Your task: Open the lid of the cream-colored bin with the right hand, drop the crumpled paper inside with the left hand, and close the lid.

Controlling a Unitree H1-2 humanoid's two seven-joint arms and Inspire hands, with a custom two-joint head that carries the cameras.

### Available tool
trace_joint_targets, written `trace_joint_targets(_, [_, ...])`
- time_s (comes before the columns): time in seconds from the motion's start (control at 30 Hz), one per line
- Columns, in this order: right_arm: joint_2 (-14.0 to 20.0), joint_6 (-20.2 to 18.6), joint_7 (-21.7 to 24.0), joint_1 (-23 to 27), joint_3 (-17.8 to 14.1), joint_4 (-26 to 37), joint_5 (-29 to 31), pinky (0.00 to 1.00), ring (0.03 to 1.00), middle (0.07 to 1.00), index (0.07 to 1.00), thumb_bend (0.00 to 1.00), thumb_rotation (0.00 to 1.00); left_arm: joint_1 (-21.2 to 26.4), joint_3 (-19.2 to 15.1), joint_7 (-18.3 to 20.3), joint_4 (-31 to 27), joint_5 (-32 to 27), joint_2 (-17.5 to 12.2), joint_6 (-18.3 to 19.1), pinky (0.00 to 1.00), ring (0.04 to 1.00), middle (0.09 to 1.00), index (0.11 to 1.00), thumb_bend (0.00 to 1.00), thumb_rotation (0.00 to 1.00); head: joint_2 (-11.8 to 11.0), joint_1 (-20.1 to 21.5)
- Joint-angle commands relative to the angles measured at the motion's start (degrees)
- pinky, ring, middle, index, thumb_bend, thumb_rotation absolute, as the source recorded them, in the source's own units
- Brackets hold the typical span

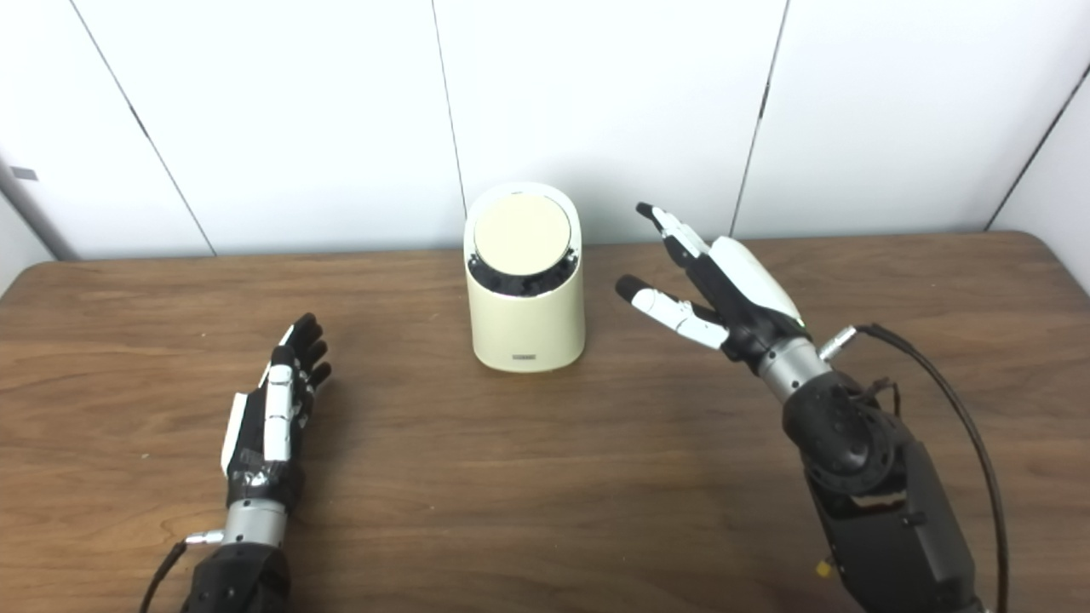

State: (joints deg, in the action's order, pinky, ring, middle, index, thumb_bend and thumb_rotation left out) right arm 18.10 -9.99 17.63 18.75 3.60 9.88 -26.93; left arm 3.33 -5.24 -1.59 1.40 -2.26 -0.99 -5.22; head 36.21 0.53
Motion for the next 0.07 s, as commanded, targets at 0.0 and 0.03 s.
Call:
trace_joint_targets(0.0, [-0.8,-0.9,-2.8,0.0,-1.8,2.4,1.3,1.0,1.0,1.0,1.0,0.56,1.0,-1.5,0.1,0.2,0.8,0.0,-0.2,-0.9,0.94,0.961,0.964,0.962,0.49,0.99,0.1,0.2])
trace_joint_targets(0.03, [-1.5,-0.8,-3.8,-0.9,-2.4,2.3,2.0,1.0,1.0,1.0,0.998,0.55,1.0,-1.6,0.1,0.2,0.7,-0.1,-0.3,-0.8,0.95,0.96,0.961,0.959,0.49,0.98,0.3,0.3])
